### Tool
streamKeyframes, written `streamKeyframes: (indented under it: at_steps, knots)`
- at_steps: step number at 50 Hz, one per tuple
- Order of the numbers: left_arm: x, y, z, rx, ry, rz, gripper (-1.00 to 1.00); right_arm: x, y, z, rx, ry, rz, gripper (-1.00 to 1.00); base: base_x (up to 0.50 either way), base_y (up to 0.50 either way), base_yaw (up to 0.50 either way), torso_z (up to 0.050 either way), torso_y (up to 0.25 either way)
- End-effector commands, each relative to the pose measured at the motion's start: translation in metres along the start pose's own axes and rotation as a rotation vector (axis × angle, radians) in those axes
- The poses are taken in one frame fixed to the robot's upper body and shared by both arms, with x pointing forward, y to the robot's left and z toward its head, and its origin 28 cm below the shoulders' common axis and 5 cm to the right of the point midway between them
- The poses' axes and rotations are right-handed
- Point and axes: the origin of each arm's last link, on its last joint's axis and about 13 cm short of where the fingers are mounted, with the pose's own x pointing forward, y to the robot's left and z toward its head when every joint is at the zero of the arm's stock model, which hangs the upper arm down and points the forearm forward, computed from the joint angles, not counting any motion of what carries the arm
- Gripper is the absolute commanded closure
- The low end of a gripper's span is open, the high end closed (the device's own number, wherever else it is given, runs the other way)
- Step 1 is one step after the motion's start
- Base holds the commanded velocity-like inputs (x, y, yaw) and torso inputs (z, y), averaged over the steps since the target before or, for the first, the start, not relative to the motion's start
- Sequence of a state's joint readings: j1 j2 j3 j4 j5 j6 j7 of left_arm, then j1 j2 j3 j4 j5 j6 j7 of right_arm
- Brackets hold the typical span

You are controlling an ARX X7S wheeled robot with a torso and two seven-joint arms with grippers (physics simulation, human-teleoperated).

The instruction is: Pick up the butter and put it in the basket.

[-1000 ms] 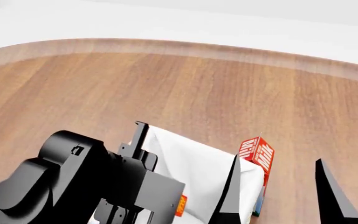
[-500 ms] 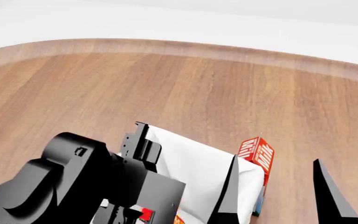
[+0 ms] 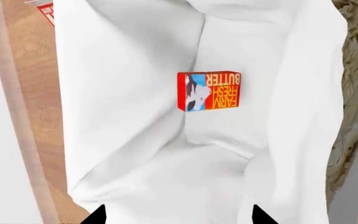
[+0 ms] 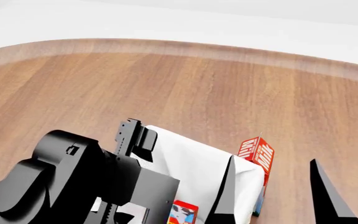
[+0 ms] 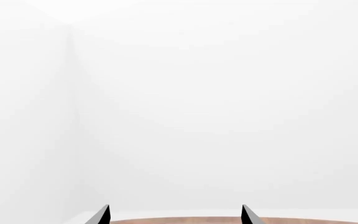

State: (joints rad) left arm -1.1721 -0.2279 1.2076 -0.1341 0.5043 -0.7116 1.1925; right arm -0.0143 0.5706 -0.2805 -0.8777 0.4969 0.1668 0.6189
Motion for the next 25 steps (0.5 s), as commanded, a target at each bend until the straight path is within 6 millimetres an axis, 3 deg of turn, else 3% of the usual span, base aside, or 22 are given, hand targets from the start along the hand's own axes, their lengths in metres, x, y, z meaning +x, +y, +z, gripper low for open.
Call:
streamKeyframes:
  at_steps: [1,10,25]
  knots:
    - [-0.006,0.008,0.0,-0.018,0.009,0.001,-1.0,0.007,-0.004,-0.004,-0.018,-0.043,-0.009,-1.0,0.0,0.0,0.0,0.0,0.0]
    - [-0.029,0.004,-0.006,-0.029,-0.02,0.042,-1.0,0.007,-0.003,-0.004,-0.016,-0.043,-0.003,-1.0,0.0,0.0,0.0,0.0,0.0]
    - [-0.068,-0.02,-0.019,0.005,-0.046,0.163,-1.0,0.005,0.001,0.0,-0.018,-0.049,0.013,-1.0,0.0,0.0,0.0,0.0,0.0]
